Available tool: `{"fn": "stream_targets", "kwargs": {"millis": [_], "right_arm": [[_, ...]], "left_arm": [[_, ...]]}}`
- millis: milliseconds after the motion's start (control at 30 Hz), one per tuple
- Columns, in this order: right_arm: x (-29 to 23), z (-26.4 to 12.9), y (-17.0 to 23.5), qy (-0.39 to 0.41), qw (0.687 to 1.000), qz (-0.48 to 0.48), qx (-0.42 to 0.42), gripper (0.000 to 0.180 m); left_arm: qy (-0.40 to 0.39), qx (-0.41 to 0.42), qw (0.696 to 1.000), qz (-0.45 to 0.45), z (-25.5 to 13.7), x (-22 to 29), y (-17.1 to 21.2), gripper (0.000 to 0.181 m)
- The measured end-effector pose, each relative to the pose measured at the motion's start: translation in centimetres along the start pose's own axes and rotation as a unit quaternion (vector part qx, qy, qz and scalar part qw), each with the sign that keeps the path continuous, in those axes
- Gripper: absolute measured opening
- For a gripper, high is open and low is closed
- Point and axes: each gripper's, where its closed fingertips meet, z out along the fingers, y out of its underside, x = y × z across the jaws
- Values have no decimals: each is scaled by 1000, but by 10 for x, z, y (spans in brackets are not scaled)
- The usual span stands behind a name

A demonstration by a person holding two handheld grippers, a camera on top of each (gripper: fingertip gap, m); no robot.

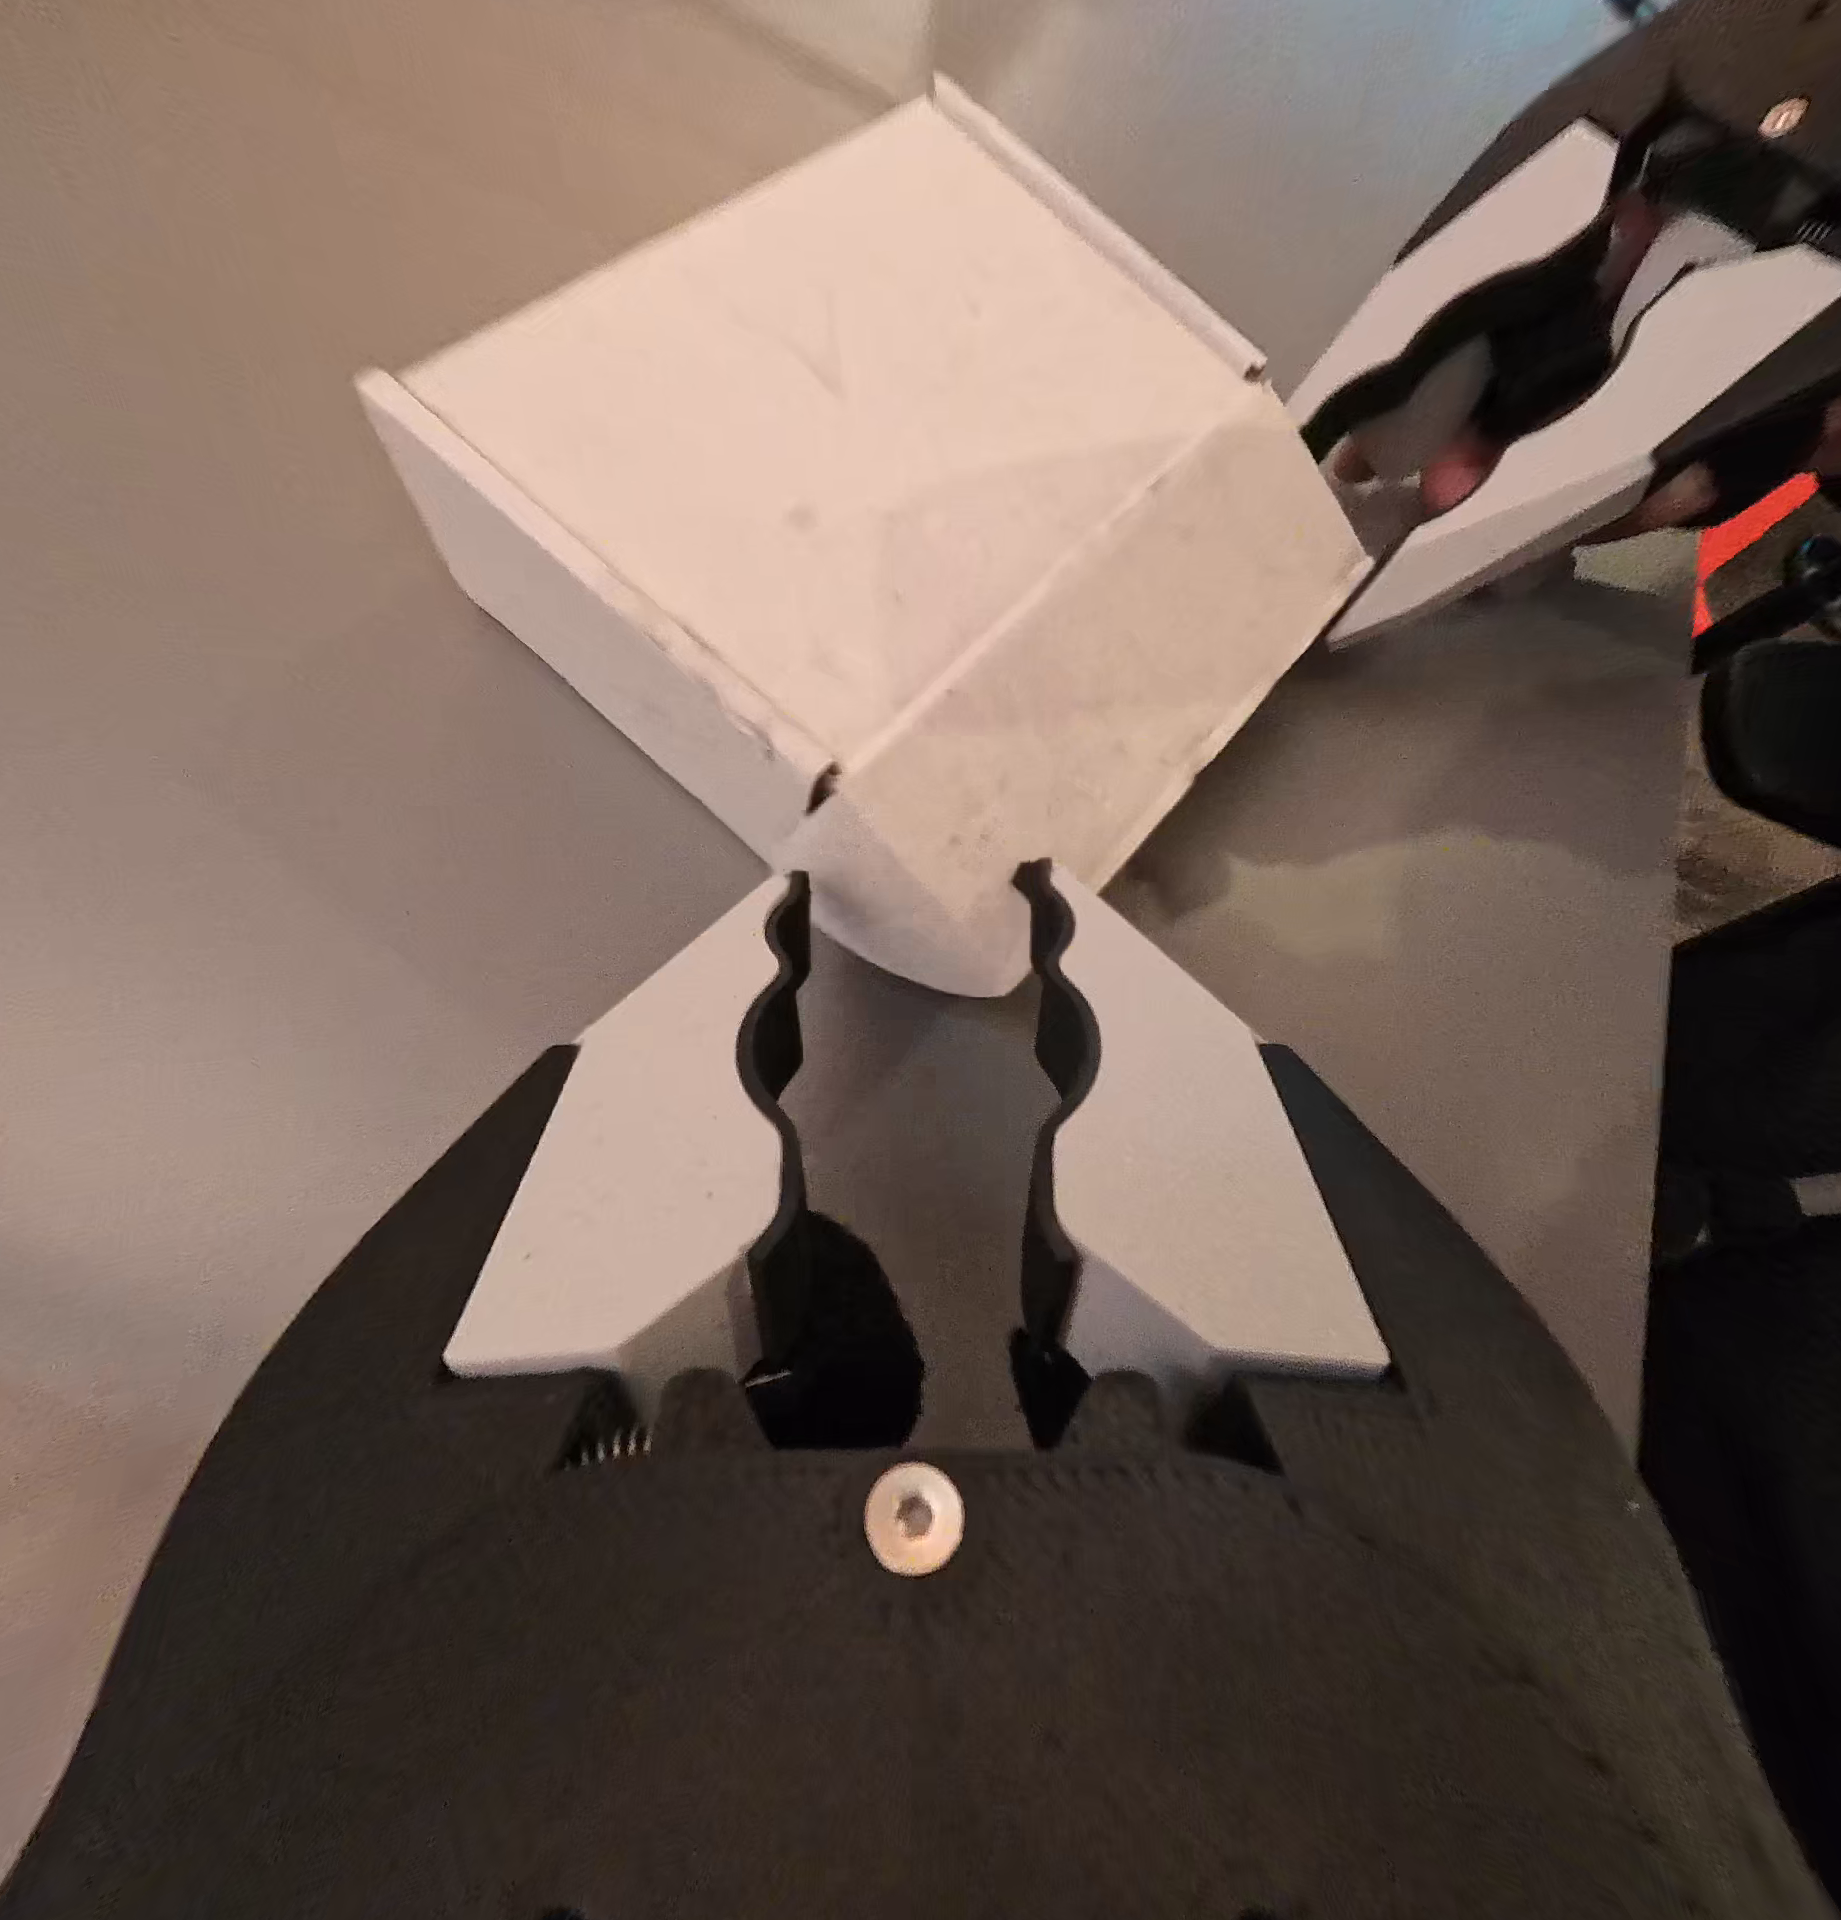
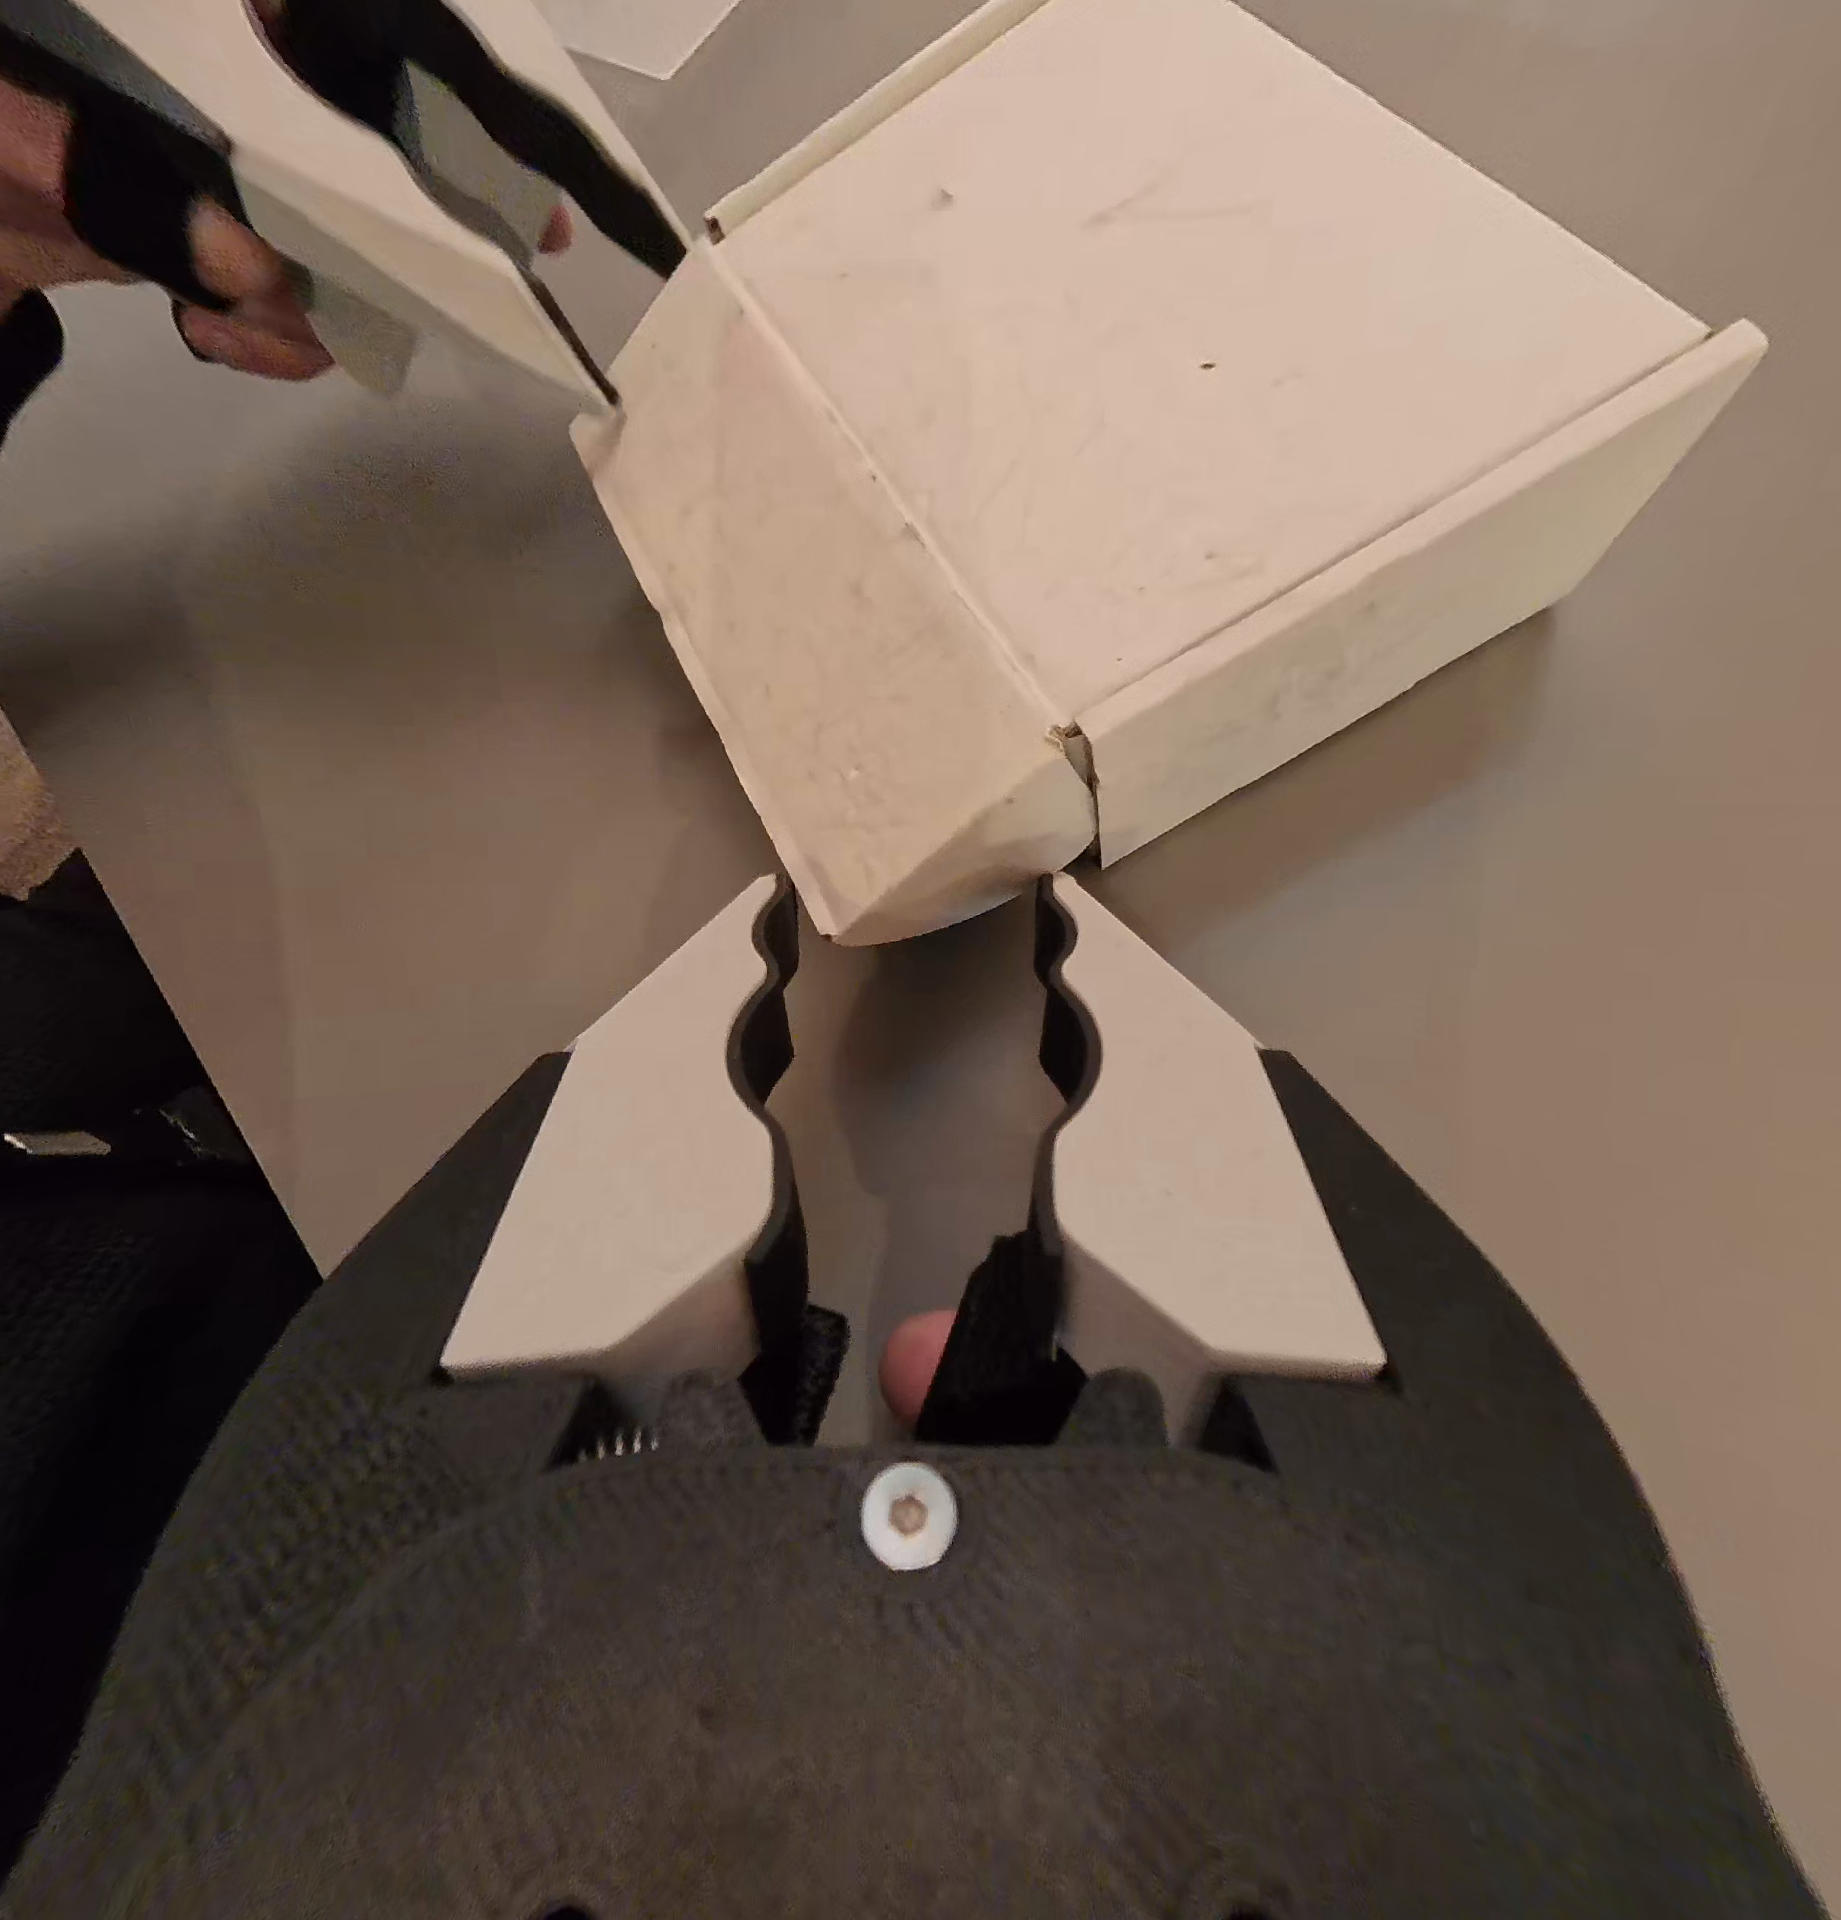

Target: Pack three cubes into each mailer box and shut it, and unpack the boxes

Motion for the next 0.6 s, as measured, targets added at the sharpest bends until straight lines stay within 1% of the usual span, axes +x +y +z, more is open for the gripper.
{"fn": "stream_targets", "kwargs": {"millis": [100,267,400,500,600], "right_arm": [[6,1,2,18,1000,-11,-9,45],[9,1,2,29,999,-23,-16,44],[13,-2,2,33,999,-22,-19,44],[13,-5,3,20,999,-20,-22,44],[12,-7,3,14,999,-32,-29,44]], "left_arm": [[-12,11,1000,15,11,3,0,40],[-19,18,999,28,13,3,-2,39],[20,43,999,-15,8,12,-13,35],[28,53,998,-16,2,17,-20,32],[30,45,998,-31,6,15,-15,34]]}}
